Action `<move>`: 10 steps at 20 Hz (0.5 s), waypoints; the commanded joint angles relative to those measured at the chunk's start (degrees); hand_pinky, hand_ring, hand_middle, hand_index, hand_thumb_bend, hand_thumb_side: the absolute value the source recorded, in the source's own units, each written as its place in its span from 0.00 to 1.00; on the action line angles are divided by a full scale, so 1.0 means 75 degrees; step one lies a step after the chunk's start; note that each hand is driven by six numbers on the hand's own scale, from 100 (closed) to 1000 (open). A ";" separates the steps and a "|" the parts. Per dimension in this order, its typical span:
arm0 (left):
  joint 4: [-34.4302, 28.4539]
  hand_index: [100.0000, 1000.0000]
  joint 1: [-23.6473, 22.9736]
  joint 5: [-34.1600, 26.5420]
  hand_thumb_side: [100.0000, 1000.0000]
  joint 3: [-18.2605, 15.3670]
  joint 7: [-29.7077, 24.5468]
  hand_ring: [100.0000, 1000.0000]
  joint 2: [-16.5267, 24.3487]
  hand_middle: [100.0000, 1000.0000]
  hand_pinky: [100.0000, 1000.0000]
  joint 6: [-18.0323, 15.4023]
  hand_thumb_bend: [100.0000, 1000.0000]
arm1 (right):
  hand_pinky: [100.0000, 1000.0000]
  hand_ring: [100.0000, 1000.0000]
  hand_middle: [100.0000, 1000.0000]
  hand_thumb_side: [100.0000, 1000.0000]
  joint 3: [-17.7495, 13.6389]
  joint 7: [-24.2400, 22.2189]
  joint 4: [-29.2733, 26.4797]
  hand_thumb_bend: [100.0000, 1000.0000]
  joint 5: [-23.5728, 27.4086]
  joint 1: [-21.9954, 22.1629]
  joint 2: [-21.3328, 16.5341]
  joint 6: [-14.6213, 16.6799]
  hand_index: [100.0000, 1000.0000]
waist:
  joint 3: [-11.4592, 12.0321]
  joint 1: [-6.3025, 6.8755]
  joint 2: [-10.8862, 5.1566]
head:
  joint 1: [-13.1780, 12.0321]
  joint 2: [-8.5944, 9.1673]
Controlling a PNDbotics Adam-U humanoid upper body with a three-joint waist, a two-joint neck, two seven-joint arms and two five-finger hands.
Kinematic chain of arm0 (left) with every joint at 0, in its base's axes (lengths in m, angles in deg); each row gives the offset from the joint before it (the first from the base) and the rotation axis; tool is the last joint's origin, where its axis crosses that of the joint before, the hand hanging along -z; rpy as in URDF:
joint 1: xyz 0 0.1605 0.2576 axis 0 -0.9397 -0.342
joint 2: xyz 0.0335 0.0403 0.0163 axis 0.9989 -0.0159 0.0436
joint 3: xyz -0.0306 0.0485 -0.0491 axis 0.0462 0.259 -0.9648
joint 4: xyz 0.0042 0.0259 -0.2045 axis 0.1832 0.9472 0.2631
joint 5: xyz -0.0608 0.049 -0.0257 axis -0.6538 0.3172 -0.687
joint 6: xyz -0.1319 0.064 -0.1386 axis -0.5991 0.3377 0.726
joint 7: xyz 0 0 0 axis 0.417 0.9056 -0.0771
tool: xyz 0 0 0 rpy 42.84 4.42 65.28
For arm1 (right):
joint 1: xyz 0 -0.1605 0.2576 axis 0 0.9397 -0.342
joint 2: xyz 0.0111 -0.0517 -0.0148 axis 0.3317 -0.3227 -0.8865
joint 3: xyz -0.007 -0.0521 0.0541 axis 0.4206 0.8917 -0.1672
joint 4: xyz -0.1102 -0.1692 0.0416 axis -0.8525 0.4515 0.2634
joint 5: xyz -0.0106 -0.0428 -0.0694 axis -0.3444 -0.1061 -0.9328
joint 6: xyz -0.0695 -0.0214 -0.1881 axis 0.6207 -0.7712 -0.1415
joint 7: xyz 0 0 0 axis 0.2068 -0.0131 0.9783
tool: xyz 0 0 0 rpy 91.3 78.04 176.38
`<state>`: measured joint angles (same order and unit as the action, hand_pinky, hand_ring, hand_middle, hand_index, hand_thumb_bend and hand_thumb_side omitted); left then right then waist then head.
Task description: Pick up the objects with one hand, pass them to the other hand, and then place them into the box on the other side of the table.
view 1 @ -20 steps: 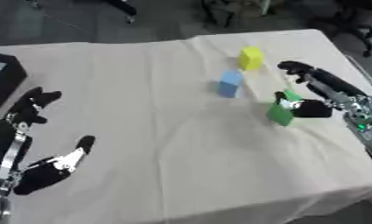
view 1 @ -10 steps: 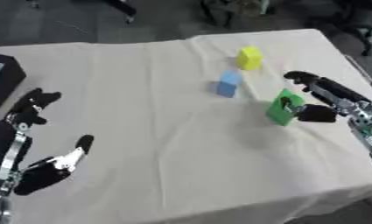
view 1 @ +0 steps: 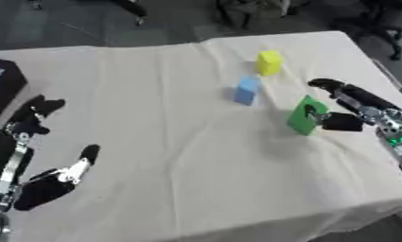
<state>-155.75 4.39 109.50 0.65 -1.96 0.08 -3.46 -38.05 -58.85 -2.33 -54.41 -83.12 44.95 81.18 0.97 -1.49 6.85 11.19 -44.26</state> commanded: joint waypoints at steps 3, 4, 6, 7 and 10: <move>-0.0064 0.91 0.0047 0.0017 0.54 -0.0060 -0.0013 1.00 0.0026 0.80 0.66 -0.0009 0.33 | 0.87 0.99 1.00 0.72 0.0003 -0.0104 -0.0002 0.00 -0.0043 -0.0137 -0.0175 0.0036 1.00 | -0.0019 -0.0001 -0.0041 | -0.0003 0.0019; -0.0062 0.91 0.0046 0.0018 0.54 -0.0059 -0.0017 1.00 0.0025 0.80 0.66 -0.0013 0.33 | 0.87 0.98 1.00 0.73 0.0015 -0.0120 0.0004 0.00 -0.0039 -0.0141 -0.0171 0.0044 1.00 | -0.0019 -0.0001 -0.0040 | -0.0003 0.0019; -0.0060 0.91 0.0043 0.0021 0.54 -0.0063 -0.0024 1.00 0.0025 0.81 0.66 -0.0017 0.33 | 0.87 0.98 1.00 0.73 0.0039 -0.0164 0.0014 0.00 -0.0036 -0.0150 -0.0172 0.0057 1.00 | -0.0018 -0.0001 -0.0039 | 0.0003 0.0019; -0.0059 0.91 0.0042 0.0021 0.54 -0.0065 -0.0025 1.00 0.0025 0.81 0.66 -0.0019 0.32 | 0.86 0.98 1.00 0.74 0.0047 -0.0183 0.0015 0.00 -0.0034 -0.0155 -0.0172 0.0063 1.00 | -0.0018 -0.0001 -0.0039 | 0.0005 0.0019; -0.0056 0.91 0.0044 0.0013 0.54 -0.0065 -0.0033 1.00 0.0023 0.81 0.66 -0.0029 0.32 | 0.86 0.98 1.00 0.76 0.0077 -0.0234 0.0018 0.00 -0.0023 -0.0165 -0.0172 0.0083 1.00 | -0.0016 -0.0003 -0.0040 | 0.0009 0.0019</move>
<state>-155.46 4.39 109.50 0.65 -2.08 0.07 -3.54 -37.10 -60.36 -1.77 -54.43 -83.68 44.99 81.73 0.87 -1.49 7.00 11.21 -44.26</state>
